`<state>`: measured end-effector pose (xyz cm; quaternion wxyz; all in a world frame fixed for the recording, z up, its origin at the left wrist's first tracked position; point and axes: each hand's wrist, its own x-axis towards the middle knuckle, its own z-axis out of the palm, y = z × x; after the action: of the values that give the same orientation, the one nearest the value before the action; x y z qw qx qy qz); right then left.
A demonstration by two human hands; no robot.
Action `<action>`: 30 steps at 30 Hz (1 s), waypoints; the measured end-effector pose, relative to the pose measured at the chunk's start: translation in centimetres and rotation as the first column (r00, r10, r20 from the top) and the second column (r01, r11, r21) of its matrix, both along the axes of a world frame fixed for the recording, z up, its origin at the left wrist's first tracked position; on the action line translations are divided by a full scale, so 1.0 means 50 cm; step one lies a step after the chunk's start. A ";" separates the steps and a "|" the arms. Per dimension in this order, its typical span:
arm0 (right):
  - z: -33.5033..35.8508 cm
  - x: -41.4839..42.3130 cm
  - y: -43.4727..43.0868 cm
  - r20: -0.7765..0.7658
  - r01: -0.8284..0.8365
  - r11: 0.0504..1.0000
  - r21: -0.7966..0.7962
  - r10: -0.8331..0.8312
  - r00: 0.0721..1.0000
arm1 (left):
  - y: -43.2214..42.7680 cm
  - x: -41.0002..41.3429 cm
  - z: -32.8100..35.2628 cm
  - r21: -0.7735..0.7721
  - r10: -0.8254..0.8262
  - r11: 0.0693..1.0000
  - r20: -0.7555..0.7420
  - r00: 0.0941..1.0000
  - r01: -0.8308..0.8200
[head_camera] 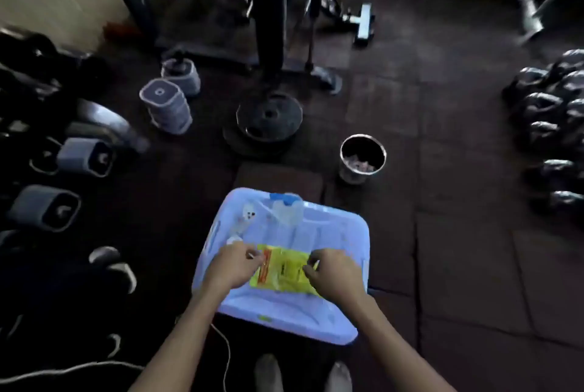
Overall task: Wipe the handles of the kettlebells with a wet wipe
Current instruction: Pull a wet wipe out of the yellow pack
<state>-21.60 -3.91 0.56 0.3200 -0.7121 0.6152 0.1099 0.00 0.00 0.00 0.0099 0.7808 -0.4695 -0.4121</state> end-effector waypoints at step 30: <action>-0.683 0.178 0.026 0.100 0.335 0.941 -0.039 -0.330 0.939 | 0.075 -0.049 -0.658 0.044 -0.236 0.972 0.251 0.939 0.233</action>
<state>-12.70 -2.63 -33.60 0.3421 -0.6106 0.7142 0.0043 -2.45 3.75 -32.88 -0.1049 0.7657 -0.5536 -0.3101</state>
